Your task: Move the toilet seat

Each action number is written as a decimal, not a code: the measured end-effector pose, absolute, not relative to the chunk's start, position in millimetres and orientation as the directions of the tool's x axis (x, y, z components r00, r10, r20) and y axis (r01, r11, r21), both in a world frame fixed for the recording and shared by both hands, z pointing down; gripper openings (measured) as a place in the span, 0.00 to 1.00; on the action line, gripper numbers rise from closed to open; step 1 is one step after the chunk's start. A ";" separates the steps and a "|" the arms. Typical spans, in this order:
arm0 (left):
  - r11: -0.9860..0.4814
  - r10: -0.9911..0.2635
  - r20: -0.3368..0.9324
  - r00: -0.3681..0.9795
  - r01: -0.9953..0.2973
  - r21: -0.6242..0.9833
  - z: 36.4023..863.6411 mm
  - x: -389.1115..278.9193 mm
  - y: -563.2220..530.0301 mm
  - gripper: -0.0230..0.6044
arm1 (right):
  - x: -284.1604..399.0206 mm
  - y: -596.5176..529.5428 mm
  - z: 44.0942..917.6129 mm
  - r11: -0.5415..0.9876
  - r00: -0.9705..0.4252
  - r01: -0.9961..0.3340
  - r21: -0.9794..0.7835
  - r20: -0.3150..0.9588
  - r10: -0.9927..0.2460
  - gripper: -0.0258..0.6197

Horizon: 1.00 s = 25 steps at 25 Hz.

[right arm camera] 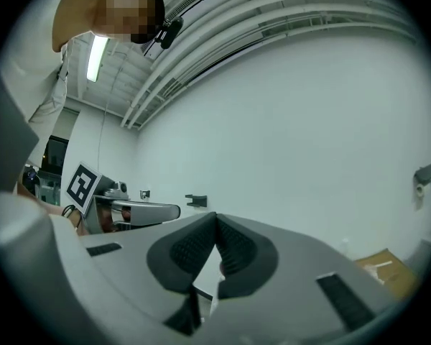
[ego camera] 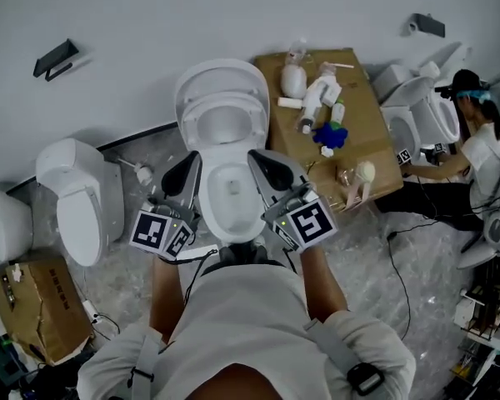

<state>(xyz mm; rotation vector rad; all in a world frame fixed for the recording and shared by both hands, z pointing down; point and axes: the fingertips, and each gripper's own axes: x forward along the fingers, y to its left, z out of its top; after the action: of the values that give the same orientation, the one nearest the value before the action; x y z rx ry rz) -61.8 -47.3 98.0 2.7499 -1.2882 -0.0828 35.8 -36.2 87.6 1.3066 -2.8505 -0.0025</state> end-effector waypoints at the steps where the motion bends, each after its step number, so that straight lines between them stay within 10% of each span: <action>1: -0.637 -0.767 -0.003 0.641 -0.762 0.118 97.2 -62.6 -41.0 0.03 | 33.2 -31.2 87.5 0.659 -0.659 -0.752 0.003 0.009 -0.752 0.04; 25: -0.702 -0.706 0.068 0.704 -0.710 0.063 122.0 -41.6 3.0 0.04 | 23.7 5.9 110.3 0.708 -0.709 -0.705 -0.047 0.053 -0.703 0.04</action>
<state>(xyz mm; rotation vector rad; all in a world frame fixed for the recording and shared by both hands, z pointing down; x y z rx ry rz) -41.6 3.0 122.0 2.8221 -1.1749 0.0589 23.7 5.9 110.3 1.1850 -2.8745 0.0982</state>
